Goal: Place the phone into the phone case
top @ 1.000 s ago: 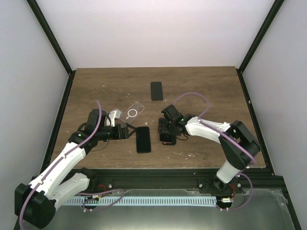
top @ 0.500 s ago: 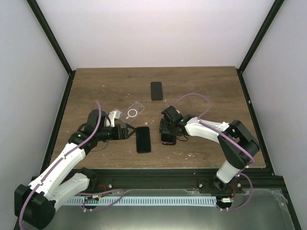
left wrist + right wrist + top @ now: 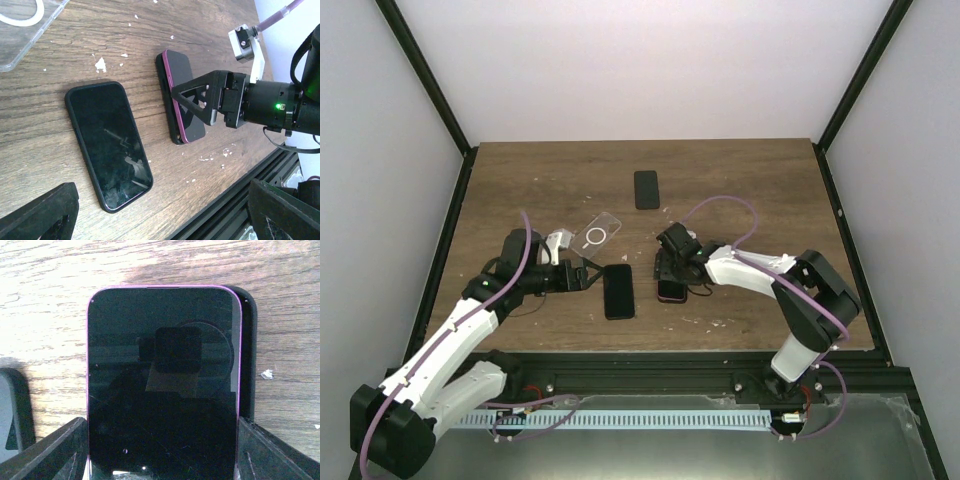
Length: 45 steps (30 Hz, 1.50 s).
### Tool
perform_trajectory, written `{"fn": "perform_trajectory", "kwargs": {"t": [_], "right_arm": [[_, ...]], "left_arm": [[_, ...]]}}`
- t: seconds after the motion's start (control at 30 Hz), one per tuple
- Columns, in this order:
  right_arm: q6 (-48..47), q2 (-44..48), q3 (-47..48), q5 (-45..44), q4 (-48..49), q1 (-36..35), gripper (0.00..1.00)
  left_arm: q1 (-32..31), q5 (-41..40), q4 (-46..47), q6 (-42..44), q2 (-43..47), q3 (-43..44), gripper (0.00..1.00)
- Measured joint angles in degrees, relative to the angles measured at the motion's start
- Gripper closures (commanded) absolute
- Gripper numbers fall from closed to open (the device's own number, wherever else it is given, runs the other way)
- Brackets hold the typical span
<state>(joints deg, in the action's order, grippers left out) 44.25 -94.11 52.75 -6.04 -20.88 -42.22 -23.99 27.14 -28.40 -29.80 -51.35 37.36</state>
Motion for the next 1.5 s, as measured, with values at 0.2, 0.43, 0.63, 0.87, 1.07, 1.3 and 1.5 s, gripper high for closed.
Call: {"fn": "perform_trajectory", "kwargs": {"t": [0.2,0.43,0.63,0.87,1.07,1.3,1.5], "right_arm": [[0.0,-0.13,-0.42,-0.26,0.33,-0.11,0.26],[0.0,-0.55,-0.66,-0.7,0.81,-0.37,0.21],[-0.02,-0.48,-0.66,-0.66,0.98,-0.37,0.12],[-0.92,2.1,-0.66,-0.68,0.17,-0.42,0.06],[-3.06,6.71,-1.57,-0.37,0.02,0.9,0.17],[-5.77,10.1,-7.58,3.23,3.67,7.15,0.48],[-7.34,10.05,-12.02,9.22,8.07,10.32,0.56]], "left_arm": [[0.0,0.0,0.02,0.0,0.0,-0.11,0.06],[0.0,-0.02,0.04,-0.02,0.0,-0.35,0.06],[0.0,-0.09,0.02,-0.04,0.0,-0.44,0.07],[0.0,-0.09,0.02,-0.13,-0.11,-0.44,0.11],[0.0,0.68,1.11,-1.09,-3.52,-0.44,0.21],[-0.7,2.05,5.66,-2.95,-10.47,-0.13,0.36],[-4.46,1.44,13.25,-6.34,-18.25,1.03,0.43]]}}
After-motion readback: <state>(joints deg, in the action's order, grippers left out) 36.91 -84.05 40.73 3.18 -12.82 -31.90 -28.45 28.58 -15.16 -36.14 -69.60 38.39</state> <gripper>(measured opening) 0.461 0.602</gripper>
